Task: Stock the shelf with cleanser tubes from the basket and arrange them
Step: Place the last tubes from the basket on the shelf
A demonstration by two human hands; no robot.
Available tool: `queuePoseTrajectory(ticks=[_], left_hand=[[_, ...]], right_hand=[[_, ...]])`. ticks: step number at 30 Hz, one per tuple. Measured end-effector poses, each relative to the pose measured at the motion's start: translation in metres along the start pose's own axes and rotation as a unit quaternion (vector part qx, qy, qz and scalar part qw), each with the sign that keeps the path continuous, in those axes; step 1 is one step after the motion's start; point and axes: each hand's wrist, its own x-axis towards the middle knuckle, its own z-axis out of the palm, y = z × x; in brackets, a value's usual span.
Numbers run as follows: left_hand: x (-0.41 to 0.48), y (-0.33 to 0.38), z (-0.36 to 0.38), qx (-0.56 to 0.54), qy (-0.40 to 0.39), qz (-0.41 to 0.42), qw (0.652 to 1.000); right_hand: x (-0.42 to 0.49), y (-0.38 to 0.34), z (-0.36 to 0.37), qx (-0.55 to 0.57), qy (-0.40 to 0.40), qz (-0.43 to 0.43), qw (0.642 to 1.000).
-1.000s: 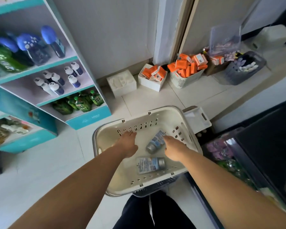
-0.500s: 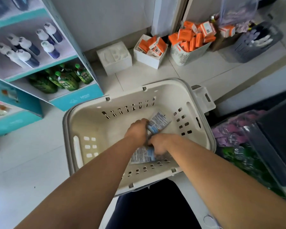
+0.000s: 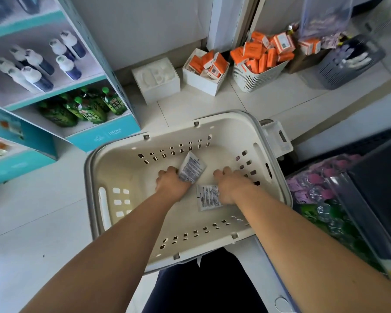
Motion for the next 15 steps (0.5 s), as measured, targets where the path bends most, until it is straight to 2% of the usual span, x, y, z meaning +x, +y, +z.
queuePoseTrajectory(ticks=[5,7,9,12,15], left_hand=[[-0.003,-0.005,-0.002,-0.141,-0.031,-0.041,0.989],[-0.006,-0.007,-0.005,-0.185,-0.044,-0.045,0.981],[-0.010,-0.008,-0.007,-0.252,-0.062,-0.045,0.965],[-0.022,0.000,-0.018,-0.386,-0.118,-0.053,0.913],[-0.038,0.020,-0.038,-0.445,-0.188,-0.014,0.875]], right_hand=[[0.005,-0.005,0.010,-0.054,0.018,-0.005,0.998],[0.004,0.002,0.011,0.001,0.038,0.007,0.999],[0.002,0.011,0.012,0.140,0.074,0.028,0.987],[-0.015,0.019,0.007,0.405,0.111,0.032,0.907],[-0.039,0.018,-0.008,0.553,0.140,0.025,0.821]])
